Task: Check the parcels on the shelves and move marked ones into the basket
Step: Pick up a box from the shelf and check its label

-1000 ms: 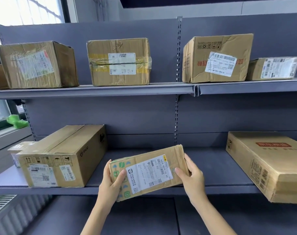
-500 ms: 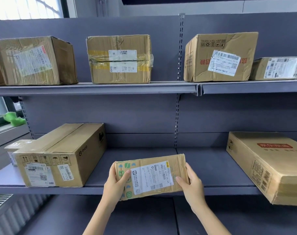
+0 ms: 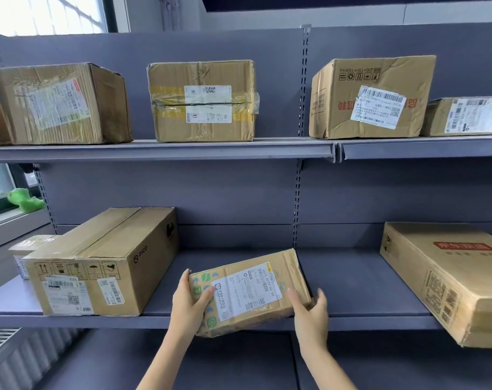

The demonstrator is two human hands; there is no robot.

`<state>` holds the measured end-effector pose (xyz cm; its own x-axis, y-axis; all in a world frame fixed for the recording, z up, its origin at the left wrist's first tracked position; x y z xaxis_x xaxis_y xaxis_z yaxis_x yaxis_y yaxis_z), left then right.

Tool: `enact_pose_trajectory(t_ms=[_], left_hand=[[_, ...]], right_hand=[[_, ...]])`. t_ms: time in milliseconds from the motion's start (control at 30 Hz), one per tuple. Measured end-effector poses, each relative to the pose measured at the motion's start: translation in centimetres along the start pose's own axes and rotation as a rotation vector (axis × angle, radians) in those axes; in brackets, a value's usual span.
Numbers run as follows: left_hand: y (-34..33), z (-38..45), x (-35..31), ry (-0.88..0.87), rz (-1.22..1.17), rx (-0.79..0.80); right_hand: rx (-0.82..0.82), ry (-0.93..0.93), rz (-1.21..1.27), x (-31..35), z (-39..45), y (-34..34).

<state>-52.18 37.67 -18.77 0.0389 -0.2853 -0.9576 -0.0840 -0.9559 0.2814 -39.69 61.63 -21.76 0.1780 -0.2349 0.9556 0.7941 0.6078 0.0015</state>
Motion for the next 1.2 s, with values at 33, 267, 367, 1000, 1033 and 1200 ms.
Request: enact_pose_trajectory(t_ms=[33, 267, 367, 1000, 1033, 1200], left_hand=[[0.0, 0.1, -0.1, -0.002, -0.01, 0.009], [0.6, 0.7, 0.6, -0.062, 0.194, 0.061], [0.5, -0.5, 0.6, -0.11, 0.325, 0.102], [0.0, -5.0, -3.0, -0.08, 0.11, 0.074], [0.1, -4.5, -3.4, -0.069, 0.124, 0.06], [-0.5, -2.4, -3.5, -0.001, 0.204, 0.034]], right_hand=[[0.0, -0.02, 0.021, -0.5, -0.5, -0.3], [0.108, -0.216, 0.284, -2.6, -4.1, -3.5], [0.2, -0.279, 0.382, -2.7, -5.8, -5.4], [0.466, 0.08, 0.294, 3.4, -3.9, -6.6], [0.481, 0.094, 0.282, 3.7, -3.6, -7.1], [0.609, 0.107, 0.168, 3.4, -3.1, -9.3]])
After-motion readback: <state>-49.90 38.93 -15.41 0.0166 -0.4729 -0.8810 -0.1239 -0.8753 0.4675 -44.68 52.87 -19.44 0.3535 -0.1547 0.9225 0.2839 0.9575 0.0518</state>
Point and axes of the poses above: each hand's wrist, its own z-axis towards the middle knuckle, its own y-axis out of the back of the hand, x = y × z, the point moved 7 cm from there along z, towards the middle knuckle, and after that the axes turned 14 degrees about y, right-handed, at the moved point
